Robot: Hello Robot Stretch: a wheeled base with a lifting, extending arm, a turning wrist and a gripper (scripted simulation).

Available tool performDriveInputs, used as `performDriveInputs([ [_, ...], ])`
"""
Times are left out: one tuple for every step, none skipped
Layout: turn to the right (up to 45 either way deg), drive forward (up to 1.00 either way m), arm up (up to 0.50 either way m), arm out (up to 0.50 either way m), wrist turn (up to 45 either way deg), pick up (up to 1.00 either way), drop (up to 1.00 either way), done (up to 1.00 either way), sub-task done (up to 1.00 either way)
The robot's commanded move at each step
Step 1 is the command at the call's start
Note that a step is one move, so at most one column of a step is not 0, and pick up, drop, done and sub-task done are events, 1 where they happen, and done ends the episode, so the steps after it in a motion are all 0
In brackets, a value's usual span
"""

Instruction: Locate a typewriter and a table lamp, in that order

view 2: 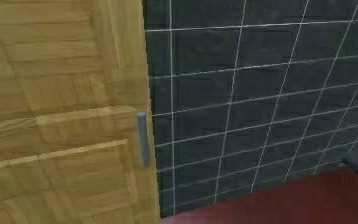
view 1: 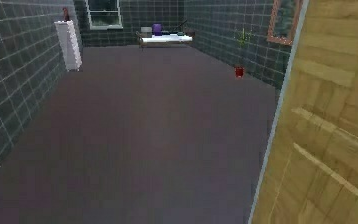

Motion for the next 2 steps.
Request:
performDriveInputs([
  [-3.0,0.0,0.0,0.0,0.0,0.0,0.0,0.0,0.0],
  [0.0,1.0,0.0,0.0,0.0,0.0,0.0,0.0,0.0],
])
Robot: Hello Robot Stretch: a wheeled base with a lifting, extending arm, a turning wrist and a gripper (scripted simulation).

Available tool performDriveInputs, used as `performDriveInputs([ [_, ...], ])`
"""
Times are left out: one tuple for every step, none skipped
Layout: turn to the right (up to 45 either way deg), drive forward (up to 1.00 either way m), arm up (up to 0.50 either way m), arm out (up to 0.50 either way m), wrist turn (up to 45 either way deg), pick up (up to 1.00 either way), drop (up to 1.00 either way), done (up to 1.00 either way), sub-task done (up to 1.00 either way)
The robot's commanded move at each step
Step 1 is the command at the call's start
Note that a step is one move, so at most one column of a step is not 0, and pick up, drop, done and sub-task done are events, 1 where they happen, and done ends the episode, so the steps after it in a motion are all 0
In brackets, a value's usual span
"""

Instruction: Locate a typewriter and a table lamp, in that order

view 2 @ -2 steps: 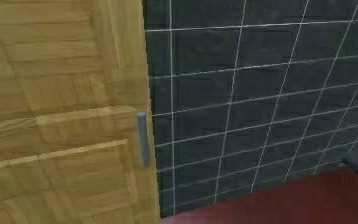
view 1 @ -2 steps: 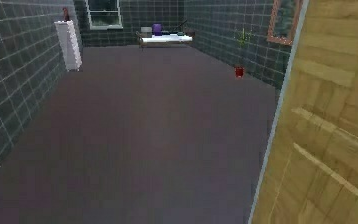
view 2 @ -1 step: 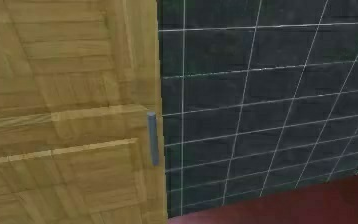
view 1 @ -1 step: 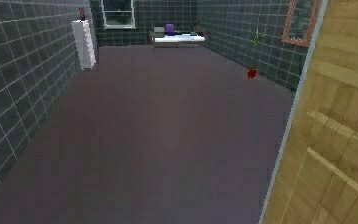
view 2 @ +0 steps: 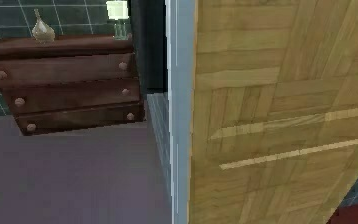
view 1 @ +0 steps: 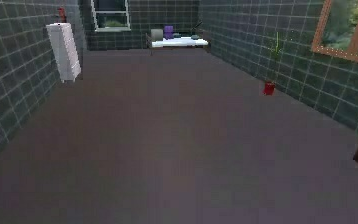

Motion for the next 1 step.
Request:
performDriveInputs([
  [-12.0,0.0,0.0,0.0,0.0,0.0,0.0,0.0,0.0],
])
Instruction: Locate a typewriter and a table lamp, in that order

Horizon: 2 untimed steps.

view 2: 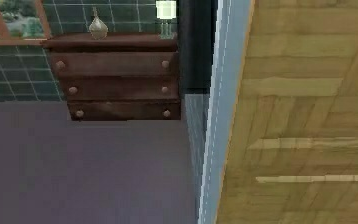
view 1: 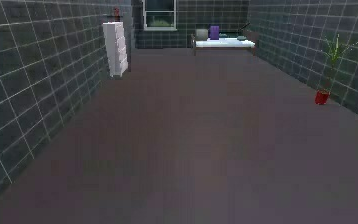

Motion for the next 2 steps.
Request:
performDriveInputs([
  [0.0,0.15,0.0,0.0,0.0,0.0,0.0,0.0,0.0],
  [42.0,0.0,0.0,0.0,0.0,0.0,0.0,0.0,0.0],
])
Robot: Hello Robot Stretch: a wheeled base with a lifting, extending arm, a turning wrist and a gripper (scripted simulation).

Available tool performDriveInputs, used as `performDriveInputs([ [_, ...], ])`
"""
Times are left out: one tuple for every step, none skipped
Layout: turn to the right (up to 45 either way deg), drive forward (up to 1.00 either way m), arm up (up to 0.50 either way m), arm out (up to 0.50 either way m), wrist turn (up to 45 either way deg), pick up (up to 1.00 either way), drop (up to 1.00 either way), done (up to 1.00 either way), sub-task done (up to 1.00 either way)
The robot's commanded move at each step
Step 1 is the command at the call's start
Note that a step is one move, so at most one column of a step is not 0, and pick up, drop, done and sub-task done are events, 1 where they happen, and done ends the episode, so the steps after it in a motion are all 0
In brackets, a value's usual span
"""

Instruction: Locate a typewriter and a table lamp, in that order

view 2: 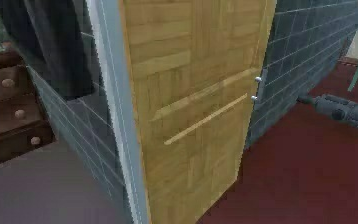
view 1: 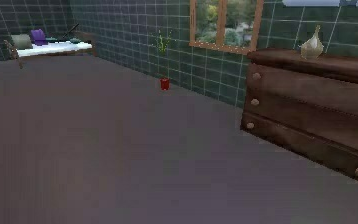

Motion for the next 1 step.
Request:
performDriveInputs([
  [0.0,0.45,0.0,0.0,0.0,0.0,0.0,0.0,0.0],
])
